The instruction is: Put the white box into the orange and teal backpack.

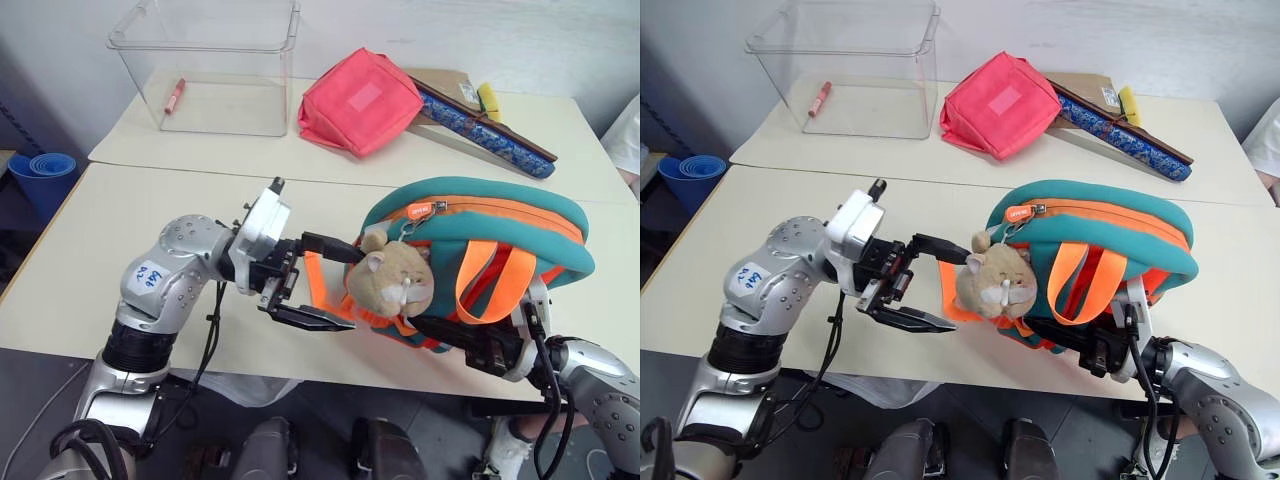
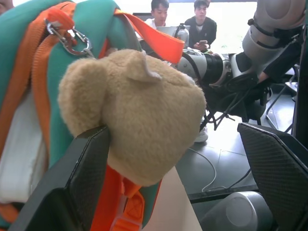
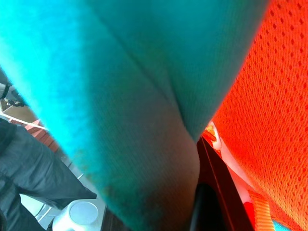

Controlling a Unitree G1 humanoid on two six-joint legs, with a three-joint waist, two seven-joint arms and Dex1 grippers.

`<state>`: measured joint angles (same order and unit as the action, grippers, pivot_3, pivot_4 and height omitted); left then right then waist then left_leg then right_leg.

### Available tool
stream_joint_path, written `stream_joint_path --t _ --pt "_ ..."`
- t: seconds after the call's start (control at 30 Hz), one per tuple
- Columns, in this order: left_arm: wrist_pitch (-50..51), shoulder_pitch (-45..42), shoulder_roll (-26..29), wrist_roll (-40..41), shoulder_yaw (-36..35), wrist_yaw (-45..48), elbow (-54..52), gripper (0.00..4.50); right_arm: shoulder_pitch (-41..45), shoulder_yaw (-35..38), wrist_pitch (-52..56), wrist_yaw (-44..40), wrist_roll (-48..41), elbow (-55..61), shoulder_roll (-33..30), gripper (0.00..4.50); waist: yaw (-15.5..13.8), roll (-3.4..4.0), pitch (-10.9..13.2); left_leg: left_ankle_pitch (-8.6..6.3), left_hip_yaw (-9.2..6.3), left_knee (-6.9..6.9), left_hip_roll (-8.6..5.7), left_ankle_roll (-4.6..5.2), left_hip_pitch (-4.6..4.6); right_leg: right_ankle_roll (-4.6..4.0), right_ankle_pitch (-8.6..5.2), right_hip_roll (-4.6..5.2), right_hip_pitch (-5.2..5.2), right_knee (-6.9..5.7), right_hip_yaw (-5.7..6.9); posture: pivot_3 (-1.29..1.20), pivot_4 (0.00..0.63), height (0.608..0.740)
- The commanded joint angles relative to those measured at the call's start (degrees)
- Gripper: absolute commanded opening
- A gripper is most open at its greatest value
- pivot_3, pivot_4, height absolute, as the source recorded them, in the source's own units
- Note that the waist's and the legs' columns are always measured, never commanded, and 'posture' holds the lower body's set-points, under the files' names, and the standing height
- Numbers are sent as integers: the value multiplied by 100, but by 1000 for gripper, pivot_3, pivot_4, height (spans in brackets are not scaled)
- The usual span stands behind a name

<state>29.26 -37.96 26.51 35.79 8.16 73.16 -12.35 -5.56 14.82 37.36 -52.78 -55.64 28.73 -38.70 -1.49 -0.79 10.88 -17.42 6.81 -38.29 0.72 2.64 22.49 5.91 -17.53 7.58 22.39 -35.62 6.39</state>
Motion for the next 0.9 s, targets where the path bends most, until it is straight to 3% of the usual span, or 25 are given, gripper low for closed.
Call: stream_joint_path --t 0.03,0.1,0.2,0.37,0.63,0.9 --pt "-340 -146 -252 -240 152 -240 33 4373 24 6 -36 74 -106 119 80 35 4 0 0 0 0 0 0 0 0 0 0 0 0 0 0 0 150 740" --pt "-535 -177 -406 -389 168 -390 128 4373 15 1 -24 112 -120 156 107 35 4 0 0 0 0 0 0 0 -1 0 0 0 0 0 0 0 150 740" --pt "-463 -232 -552 -346 100 -570 217 3842 -19 -1 -43 247 -142 239 202 35 5 0 0 0 0 0 1 0 -1 0 0 0 1 -1 0 0 150 740" --pt "-224 -204 -321 -130 -82 -429 167 2273 -215 -43 -108 509 -131 462 463 35 9 0 0 0 0 1 1 0 0 0 0 0 1 -2 0 0 150 740" --pt "-1 -522 458 -101 -563 -223 858 262 -608 -181 -429 695 72 638 872 35 20 0 0 1 2 1 3 -1 -6 -1 0 -2 2 -4 -3 0 150 740" --pt "-494 -959 1024 -503 -639 255 1947 132 -755 -371 -703 707 260 583 1052 35 29 0 0 -1 9 5 2 -3 -7 -1 -1 -7 6 -5 -6 0 150 740"
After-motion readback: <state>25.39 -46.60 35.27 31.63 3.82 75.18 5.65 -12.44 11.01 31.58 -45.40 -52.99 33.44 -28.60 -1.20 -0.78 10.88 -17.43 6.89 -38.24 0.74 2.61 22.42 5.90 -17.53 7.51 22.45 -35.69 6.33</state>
